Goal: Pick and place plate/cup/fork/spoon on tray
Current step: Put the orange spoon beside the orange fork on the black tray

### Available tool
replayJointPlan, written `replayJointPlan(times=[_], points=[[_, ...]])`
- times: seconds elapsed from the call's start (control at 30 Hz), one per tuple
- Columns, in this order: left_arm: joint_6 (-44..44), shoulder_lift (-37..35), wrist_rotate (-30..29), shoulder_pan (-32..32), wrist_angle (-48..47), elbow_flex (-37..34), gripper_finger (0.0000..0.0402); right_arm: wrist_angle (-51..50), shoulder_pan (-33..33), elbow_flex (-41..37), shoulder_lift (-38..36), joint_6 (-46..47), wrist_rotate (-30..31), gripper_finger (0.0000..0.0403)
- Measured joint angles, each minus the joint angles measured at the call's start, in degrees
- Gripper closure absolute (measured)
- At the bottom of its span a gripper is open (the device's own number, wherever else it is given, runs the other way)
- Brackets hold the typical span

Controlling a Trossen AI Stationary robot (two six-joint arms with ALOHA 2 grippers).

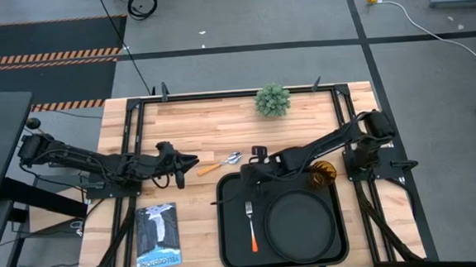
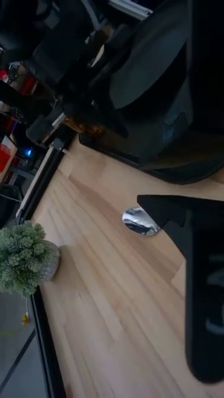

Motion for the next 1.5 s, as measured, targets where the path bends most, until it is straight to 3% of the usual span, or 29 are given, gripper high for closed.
replayJointPlan(times=[0.17, 0.47, 0.7, 0.93, 1.13, 1.37, 1.5], points=[[-0.31, 0.0, 0.01, 0.0, -0.34, 0.02, 0.0292, 4.34, -0.27, -3.42, -3.16, -0.02, -0.03, 0.0393], [-2.37, 0.0, 0.0, 0.0, -0.64, 0.02, 0.029, 8.35, -3.02, -9.43, -9.76, -1.7, -0.29, 0.0393], [-2.75, 0.02, -0.27, 0.12, -0.76, 0.02, 0.029, 17.52, -5.96, -16.84, -14.64, -2.14, -5.31, 0.0393], [-2.44, 0.02, 0.45, 3.86, -0.76, 0.04, 0.029, 23.3, -8.07, -21.33, -19.01, -2.14, -9.5, 0.0393], [-1.84, 0.02, 5.95, 9.36, -1.01, 0.18, 0.029, 23.71, -8.96, -21.99, -21.5, -2.63, -9.85, 0.0393], [0.76, 0.02, 8.14, 13.24, -18.7, 9.12, 0.029, 24.81, -9.5, -21.99, -22.13, -3.62, -10.08, 0.0393], [1.19, 0.02, 8.16, 13.0, -23.24, 12.19, 0.029, 24.67, -9.79, -21.99, -21.74, -3.65, -10.63, 0.0393]])
